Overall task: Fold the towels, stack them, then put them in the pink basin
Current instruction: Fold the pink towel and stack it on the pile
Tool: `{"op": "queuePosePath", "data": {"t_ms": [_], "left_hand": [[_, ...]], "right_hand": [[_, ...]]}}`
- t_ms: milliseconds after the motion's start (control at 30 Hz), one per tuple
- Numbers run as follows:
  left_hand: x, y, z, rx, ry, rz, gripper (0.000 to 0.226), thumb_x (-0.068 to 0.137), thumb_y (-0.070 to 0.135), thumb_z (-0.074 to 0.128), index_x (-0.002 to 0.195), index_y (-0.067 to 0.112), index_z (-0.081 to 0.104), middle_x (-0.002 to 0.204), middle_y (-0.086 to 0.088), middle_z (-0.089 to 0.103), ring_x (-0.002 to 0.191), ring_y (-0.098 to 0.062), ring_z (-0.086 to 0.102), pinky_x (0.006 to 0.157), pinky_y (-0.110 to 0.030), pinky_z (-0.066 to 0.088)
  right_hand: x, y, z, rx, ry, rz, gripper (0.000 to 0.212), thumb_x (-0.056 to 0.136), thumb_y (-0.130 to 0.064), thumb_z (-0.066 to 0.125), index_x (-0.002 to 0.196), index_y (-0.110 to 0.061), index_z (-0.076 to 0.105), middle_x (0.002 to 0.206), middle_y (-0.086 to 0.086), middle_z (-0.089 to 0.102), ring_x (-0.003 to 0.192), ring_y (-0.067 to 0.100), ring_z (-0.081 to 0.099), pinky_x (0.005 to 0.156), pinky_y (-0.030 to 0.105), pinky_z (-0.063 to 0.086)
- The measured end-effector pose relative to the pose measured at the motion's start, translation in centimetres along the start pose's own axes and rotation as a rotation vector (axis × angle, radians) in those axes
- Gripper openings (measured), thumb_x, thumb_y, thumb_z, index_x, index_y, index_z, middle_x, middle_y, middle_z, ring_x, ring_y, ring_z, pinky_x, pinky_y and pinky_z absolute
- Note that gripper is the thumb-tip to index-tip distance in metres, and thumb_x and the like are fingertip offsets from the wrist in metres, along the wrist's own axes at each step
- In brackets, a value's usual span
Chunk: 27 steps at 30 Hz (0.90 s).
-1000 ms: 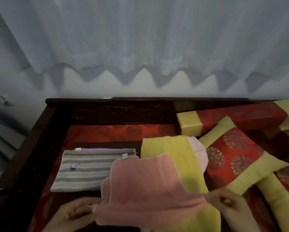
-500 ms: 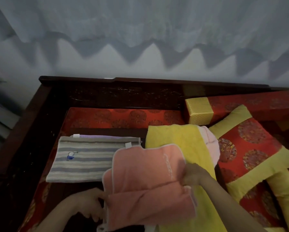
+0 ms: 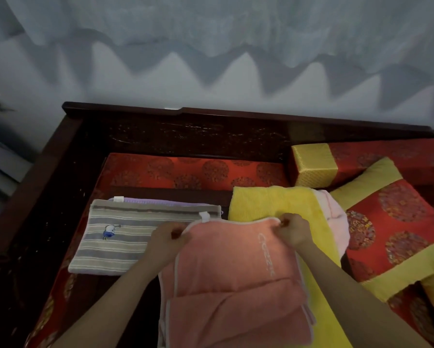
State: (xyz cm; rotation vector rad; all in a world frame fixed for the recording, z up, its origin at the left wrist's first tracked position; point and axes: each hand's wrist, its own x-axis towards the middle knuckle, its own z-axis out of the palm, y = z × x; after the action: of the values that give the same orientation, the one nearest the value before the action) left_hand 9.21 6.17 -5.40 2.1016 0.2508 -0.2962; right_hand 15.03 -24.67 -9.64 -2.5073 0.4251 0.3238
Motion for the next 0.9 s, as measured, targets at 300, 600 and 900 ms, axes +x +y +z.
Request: {"op": "queuePosePath", "data": {"t_ms": [300, 600, 900], "left_hand": [[-6.3, -3.5, -4.5, -0.067, -0.415, -0.223, 0.005, 0.089, 0.009, 0.060, 0.088, 0.007, 0.065, 0.057, 0.002, 0.066, 0.052, -0.004, 0.059, 0.048, -0.018, 0.047], [-3.5, -4.8, -5.2, 0.426, -0.606, -0.039, 0.018, 0.073, 0.036, 0.066, 0.056, 0.032, 0.061, 0.058, 0.017, 0.059, 0.056, 0.002, 0.051, 0.059, -0.017, 0.037], [-2.3, -5.2, -4.2, 0.320, -0.246, 0.039, 0.012, 0.079, 0.024, 0.071, 0.067, 0.026, 0.067, 0.073, 0.003, 0.066, 0.071, -0.007, 0.061, 0.063, -0.018, 0.043]], "right_hand": [[-4.6, 1.2, -7.9, 0.394, -0.687, -0.274, 0.007, 0.075, -0.008, 0.076, 0.070, -0.007, 0.073, 0.066, -0.001, 0.063, 0.065, 0.006, 0.054, 0.064, 0.018, 0.042], [-4.3, 1.4, -4.1, -0.045, -1.064, -0.228, 0.013, 0.072, -0.016, 0.069, 0.071, -0.028, 0.075, 0.056, -0.020, 0.063, 0.058, -0.006, 0.054, 0.062, 0.017, 0.042], [-5.6, 3.8, -2.0, 0.164, -0.549, -0.294, 0.023, 0.073, -0.048, 0.074, 0.062, -0.029, 0.066, 0.059, -0.014, 0.058, 0.057, -0.002, 0.050, 0.059, 0.018, 0.039]]}}
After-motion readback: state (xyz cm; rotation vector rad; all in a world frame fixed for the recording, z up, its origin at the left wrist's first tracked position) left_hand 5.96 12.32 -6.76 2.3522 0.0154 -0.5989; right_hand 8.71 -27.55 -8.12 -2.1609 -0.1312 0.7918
